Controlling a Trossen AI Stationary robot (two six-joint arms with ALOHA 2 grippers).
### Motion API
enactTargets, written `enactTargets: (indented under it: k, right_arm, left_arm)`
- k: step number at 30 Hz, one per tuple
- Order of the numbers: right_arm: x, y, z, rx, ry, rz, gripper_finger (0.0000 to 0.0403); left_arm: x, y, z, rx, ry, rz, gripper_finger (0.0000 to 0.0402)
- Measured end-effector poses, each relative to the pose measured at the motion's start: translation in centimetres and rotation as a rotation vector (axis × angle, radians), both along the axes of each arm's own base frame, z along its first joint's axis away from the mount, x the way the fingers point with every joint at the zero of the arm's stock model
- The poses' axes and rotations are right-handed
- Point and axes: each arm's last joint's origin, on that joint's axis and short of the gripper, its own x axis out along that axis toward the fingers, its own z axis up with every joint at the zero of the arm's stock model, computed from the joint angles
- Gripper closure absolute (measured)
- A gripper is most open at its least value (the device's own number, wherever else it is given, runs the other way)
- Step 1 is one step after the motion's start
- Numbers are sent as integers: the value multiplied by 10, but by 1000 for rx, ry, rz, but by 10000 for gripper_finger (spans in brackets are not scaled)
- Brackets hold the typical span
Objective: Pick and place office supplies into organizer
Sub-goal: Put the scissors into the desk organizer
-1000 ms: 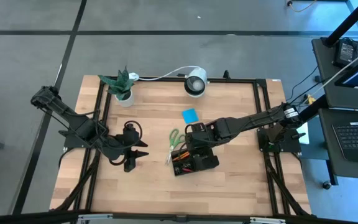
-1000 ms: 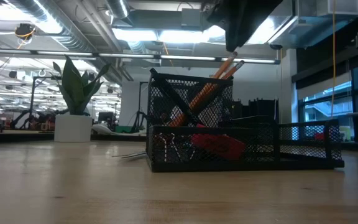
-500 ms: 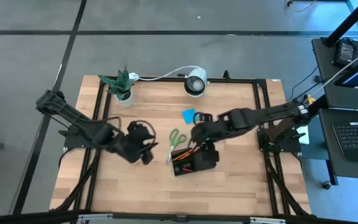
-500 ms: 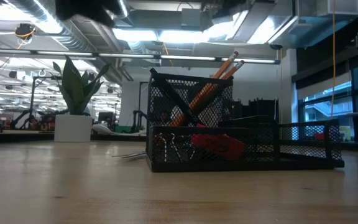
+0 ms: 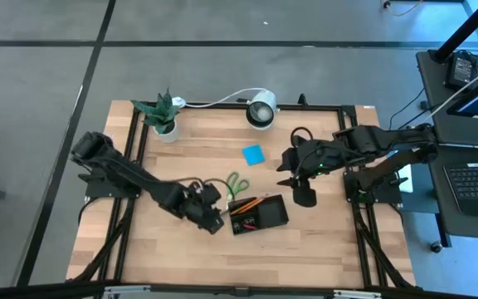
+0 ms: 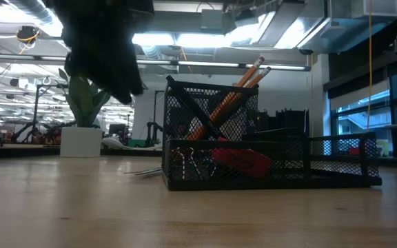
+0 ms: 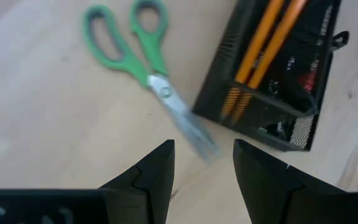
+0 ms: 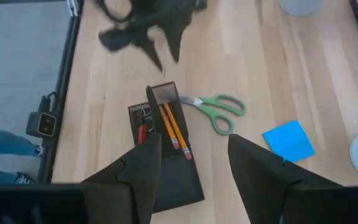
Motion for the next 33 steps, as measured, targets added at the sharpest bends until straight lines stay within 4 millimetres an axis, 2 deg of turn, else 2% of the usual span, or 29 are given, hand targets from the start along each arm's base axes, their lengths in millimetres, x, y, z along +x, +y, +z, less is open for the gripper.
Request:
enactTargets:
  k: [7,14,33]
  right_arm:
    - [0,0,1,-4,-8,2,215]
    - [1,0,-1,-21,-4,21,215]
    - [2,0,-1,-24,-4,23,214]
  left_arm:
    - [16,-18,-39,-19,-2,74,245]
    - [23,-22,-68,-27,23,144,245]
    - [34,6,-73,1,77,142,245]
